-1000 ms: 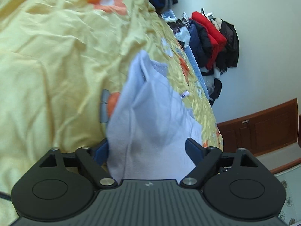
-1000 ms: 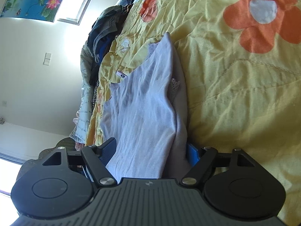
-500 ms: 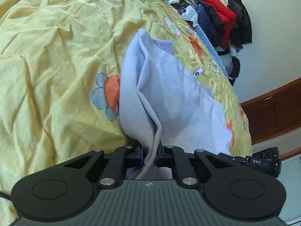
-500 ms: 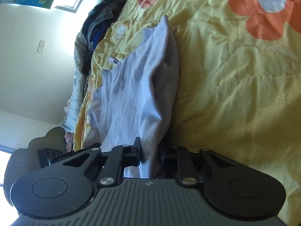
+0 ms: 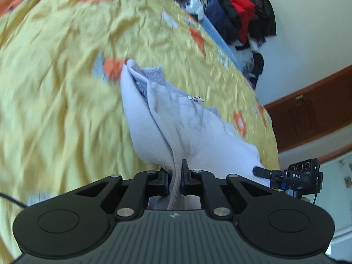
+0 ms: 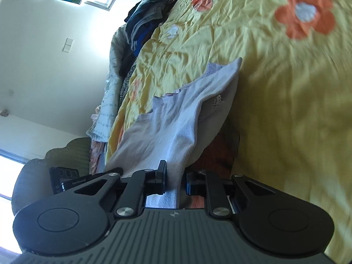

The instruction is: Fold small clothes

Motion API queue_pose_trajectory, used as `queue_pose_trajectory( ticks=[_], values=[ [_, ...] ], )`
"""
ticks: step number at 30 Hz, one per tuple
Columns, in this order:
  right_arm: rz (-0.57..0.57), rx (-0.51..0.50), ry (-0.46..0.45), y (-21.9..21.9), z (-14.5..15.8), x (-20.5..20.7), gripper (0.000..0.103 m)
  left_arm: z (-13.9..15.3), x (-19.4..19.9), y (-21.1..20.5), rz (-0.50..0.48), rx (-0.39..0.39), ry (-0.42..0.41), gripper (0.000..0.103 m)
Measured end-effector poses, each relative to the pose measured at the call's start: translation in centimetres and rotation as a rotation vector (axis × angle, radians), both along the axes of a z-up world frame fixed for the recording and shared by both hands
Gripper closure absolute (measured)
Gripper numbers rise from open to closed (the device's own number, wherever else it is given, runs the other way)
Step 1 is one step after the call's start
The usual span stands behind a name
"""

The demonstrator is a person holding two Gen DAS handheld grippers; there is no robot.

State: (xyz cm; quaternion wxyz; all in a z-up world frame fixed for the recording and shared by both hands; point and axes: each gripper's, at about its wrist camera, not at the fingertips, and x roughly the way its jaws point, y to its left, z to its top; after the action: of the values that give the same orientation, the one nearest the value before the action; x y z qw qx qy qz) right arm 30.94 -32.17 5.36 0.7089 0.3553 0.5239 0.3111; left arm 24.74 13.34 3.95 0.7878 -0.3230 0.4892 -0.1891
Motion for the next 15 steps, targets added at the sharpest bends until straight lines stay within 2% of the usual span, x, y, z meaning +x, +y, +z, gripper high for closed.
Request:
queue_pose_trajectory(
  ticks=[2, 5, 7, 9, 10, 11, 12, 13, 14, 15],
  values=[
    [0.008, 0.018, 0.029, -0.2, -0.7, -2.8, 0.083, -1.5, -1.7, 0.1, 0.003, 0.006, 0.034, 0.094],
    [-0.002, -0.045, 0.081, 0.0, -3.3, -5.8, 0.083, -4.8, -3.3, 0.4, 0.043, 0.014, 0.122, 0.092],
    [-0.052, -0.072, 0.105, -0.4, -5.0, -6.6, 0.08, -5.8, -4.1, 1.0, 0.082, -0.056, 0.1, 0.091],
    [-0.139, -0.001, 0.151, -1.8, -6.0, -7.3, 0.073, -5.5, -4.7, 1.6, 0.11, -0.077, 0.123, 0.086],
    [-0.177, 0.015, 0.156, -2.5, -5.8, -7.6, 0.072, -4.7, -5.2, 1.8, 0.116, -0.048, 0.108, 0.079],
    [-0.205, 0.016, 0.133, -3.0, -5.1, -7.8, 0.068, -3.4, -5.8, 1.9, 0.127, 0.01, 0.072, 0.067],
    [-0.234, 0.01, 0.09, -3.6, -4.1, -8.0, 0.061, -1.9, -6.6, 1.9, 0.147, 0.092, 0.026, 0.059],
    [-0.258, 0.009, 0.057, -4.0, -3.2, -8.2, 0.059, -0.1, -7.5, 1.5, 0.176, 0.198, -0.033, 0.043],
    [-0.278, 0.013, 0.027, -4.3, -2.3, -8.0, 0.059, 1.6, -8.1, 0.7, 0.201, 0.3, -0.099, 0.038],
    [-0.288, 0.023, 0.001, -4.3, -1.5, -7.8, 0.059, 3.4, -8.6, -0.6, 0.216, 0.389, -0.184, 0.038]
  ],
)
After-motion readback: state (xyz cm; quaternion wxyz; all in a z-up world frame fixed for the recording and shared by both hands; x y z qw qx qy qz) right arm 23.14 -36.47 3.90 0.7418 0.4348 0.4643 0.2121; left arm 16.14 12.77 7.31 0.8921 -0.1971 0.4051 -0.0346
